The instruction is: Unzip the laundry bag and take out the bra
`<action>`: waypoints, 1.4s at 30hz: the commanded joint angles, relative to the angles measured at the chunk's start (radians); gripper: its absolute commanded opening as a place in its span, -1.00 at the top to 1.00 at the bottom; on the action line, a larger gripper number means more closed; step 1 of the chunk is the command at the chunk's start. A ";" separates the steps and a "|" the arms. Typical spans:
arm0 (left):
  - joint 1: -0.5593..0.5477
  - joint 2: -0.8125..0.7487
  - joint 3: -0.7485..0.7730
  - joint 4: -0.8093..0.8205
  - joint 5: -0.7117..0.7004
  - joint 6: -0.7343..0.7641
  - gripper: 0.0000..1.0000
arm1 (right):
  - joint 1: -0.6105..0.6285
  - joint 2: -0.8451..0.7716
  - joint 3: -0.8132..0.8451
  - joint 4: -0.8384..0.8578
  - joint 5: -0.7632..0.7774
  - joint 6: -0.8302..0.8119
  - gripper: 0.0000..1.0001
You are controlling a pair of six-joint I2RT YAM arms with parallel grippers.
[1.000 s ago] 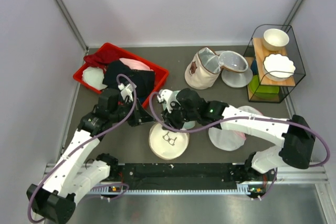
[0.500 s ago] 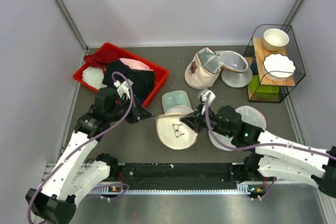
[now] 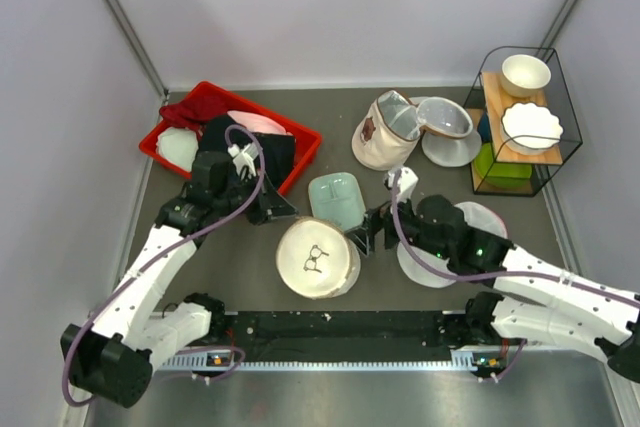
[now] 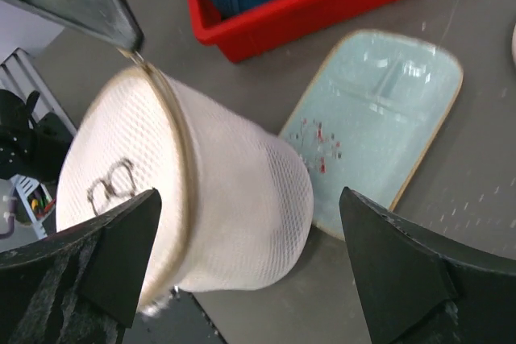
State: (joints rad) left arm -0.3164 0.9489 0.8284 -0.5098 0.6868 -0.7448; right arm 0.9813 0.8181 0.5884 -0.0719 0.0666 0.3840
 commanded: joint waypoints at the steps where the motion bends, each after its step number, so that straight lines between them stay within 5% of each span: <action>1: -0.010 0.021 0.104 0.004 0.040 0.084 1.00 | -0.007 0.116 0.224 -0.123 -0.020 -0.203 -0.86; 6: -0.016 0.021 0.107 0.004 0.036 0.081 1.00 | 0.000 0.298 0.369 -0.129 -0.238 -0.211 -0.87; 10: -0.016 0.028 0.109 0.010 0.036 0.078 1.00 | 0.051 0.430 0.422 -0.126 -0.271 -0.223 -0.86; 12: -0.016 0.034 0.110 0.016 0.037 0.078 1.00 | 0.060 0.493 0.439 -0.121 -0.272 -0.215 -0.70; 14: -0.016 0.040 0.112 0.014 0.039 0.081 1.00 | 0.060 0.516 0.436 -0.102 -0.228 -0.194 0.02; 16: -0.016 0.039 0.112 0.008 0.022 0.096 1.00 | 0.060 0.503 0.421 -0.076 -0.150 -0.154 0.99; 20: 0.008 0.025 0.130 -0.073 -0.107 0.110 1.00 | 0.014 0.347 0.196 0.100 0.151 -0.058 1.00; 24: 0.072 0.001 0.123 -0.072 -0.128 0.075 1.00 | -0.096 0.069 -0.031 0.272 0.148 0.128 1.00; 28: 0.091 0.008 0.094 -0.003 -0.113 0.007 1.00 | -0.101 -0.022 -0.164 0.411 -0.014 0.173 1.00; 29: 0.091 0.016 0.071 0.048 -0.084 -0.013 1.00 | -0.099 -0.008 -0.136 0.371 -0.045 0.165 0.91; 32: 0.086 0.068 -0.001 0.185 0.036 -0.080 1.00 | -0.099 0.068 -0.010 0.144 -0.086 0.101 0.04; 33: 0.083 0.080 -0.003 0.183 0.042 -0.077 1.00 | -0.099 0.076 0.011 0.080 -0.085 0.055 -0.42; 35: 0.082 0.088 -0.002 0.183 0.048 -0.056 1.00 | -0.099 0.064 0.062 0.035 -0.074 0.003 -0.81; 42: 0.080 0.067 0.052 0.129 0.065 0.005 1.00 | -0.099 0.200 0.312 -0.090 -0.099 -0.250 -0.98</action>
State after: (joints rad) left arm -0.2359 1.0447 0.8322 -0.4171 0.7132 -0.7765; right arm 0.8871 0.9184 0.7280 -0.0879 -0.0181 0.3092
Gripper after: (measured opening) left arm 0.024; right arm 0.985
